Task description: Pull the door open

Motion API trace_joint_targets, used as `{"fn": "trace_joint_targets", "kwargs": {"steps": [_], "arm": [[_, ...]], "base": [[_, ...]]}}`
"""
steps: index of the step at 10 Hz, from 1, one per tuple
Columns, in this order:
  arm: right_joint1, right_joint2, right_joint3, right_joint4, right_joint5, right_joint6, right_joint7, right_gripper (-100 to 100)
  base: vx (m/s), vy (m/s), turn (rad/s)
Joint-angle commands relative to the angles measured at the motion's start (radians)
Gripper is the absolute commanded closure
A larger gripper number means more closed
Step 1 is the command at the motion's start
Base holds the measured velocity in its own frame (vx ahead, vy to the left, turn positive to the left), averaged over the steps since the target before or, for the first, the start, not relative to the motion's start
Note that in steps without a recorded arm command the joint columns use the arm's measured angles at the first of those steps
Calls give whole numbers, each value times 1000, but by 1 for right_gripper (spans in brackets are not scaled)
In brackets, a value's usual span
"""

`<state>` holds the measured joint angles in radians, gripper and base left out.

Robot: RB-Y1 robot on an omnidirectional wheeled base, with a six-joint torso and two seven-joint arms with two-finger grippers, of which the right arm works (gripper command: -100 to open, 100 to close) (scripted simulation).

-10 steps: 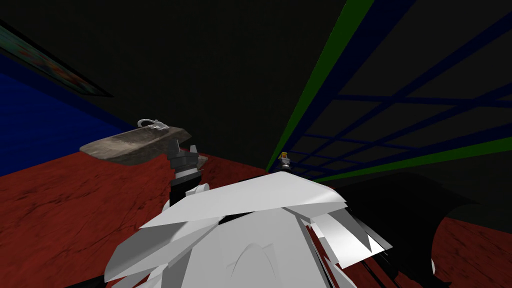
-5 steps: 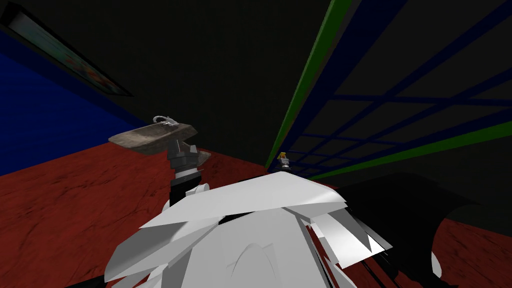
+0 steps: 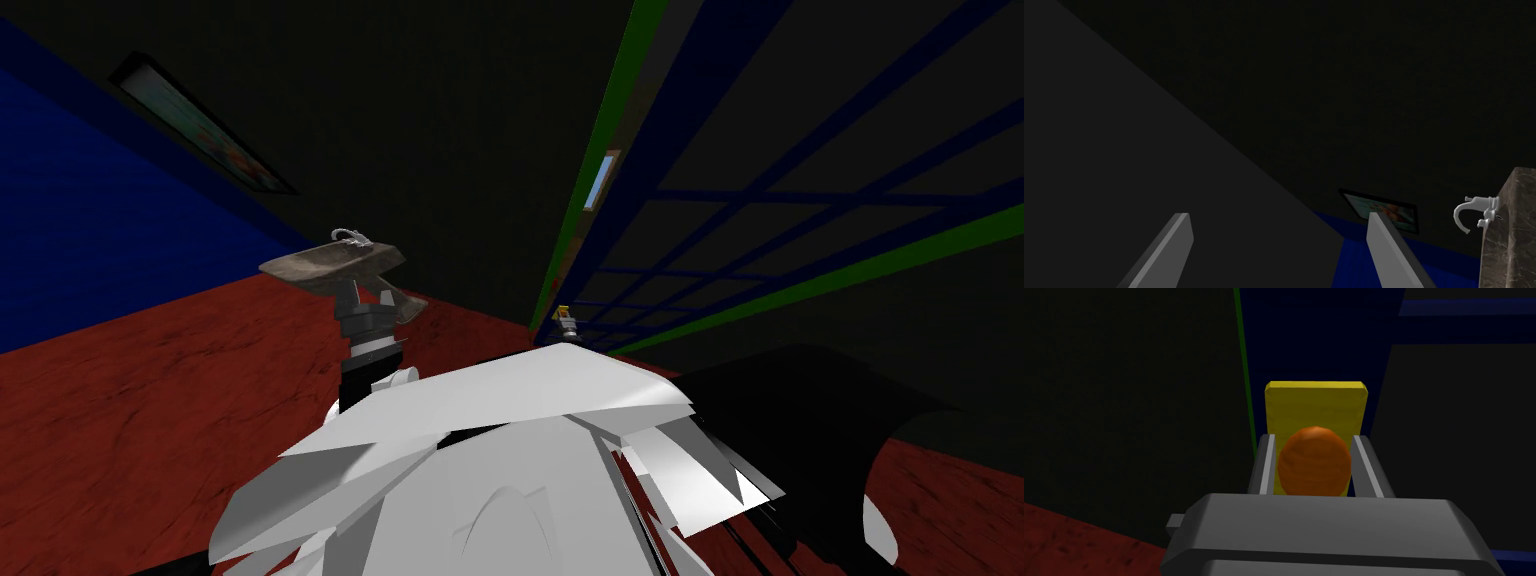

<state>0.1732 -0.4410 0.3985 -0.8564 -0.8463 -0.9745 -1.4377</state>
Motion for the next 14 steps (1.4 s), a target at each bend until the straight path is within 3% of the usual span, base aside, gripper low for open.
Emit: {"fn": "trace_joint_targets", "kwargs": {"steps": [1,7,8,14], "arm": [[8,-12,17,-2,9,-12,-16,100],[45,-66,91,-12,48,-65,-85,100],[39,-61,84,-9,45,-61,-78,100],[90,-125,170,14,105,-165,-175,100]], "base": [[-144,3,89],[-251,-24,116],[-119,2,24],[-240,-28,128]]}}
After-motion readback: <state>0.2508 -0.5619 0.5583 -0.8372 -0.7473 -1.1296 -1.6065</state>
